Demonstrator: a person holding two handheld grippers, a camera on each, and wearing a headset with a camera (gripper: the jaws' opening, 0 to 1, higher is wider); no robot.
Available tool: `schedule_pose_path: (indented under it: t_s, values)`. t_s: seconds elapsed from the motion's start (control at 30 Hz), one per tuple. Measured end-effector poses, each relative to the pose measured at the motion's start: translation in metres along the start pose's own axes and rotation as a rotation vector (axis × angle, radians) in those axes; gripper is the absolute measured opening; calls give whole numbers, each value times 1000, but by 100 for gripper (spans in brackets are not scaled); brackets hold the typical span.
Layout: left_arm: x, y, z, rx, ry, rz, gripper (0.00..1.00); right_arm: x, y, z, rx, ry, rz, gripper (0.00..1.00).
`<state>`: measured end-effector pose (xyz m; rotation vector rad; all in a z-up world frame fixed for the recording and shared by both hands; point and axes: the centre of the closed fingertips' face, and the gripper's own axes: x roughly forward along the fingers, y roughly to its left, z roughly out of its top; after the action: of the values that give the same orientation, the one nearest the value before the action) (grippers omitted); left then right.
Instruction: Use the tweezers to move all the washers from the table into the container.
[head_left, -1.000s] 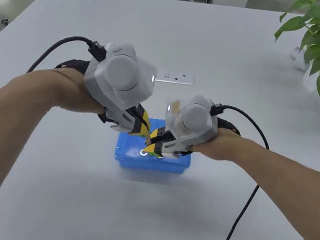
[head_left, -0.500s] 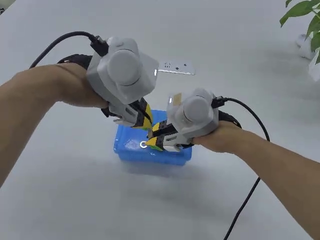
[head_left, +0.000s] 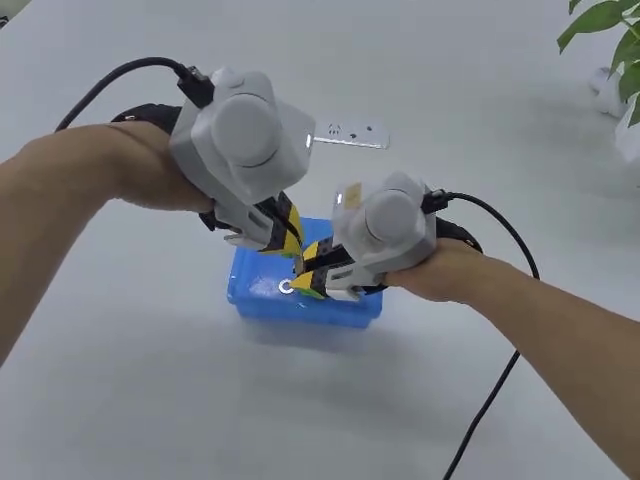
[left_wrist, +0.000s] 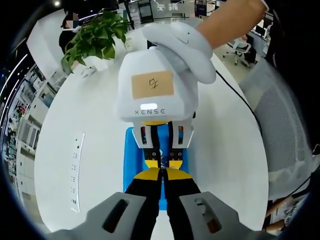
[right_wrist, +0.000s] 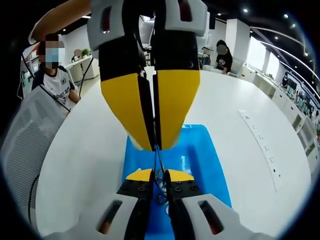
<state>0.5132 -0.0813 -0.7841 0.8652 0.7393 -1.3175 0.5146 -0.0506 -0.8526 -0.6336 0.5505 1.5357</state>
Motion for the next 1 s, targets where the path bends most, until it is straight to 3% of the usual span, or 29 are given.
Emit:
schedule_pose_path:
  t_s: [1.0]
  values:
    - [-43,-11,24,26,-9,52,5,-35,7,27,-47,-29,-75,13]
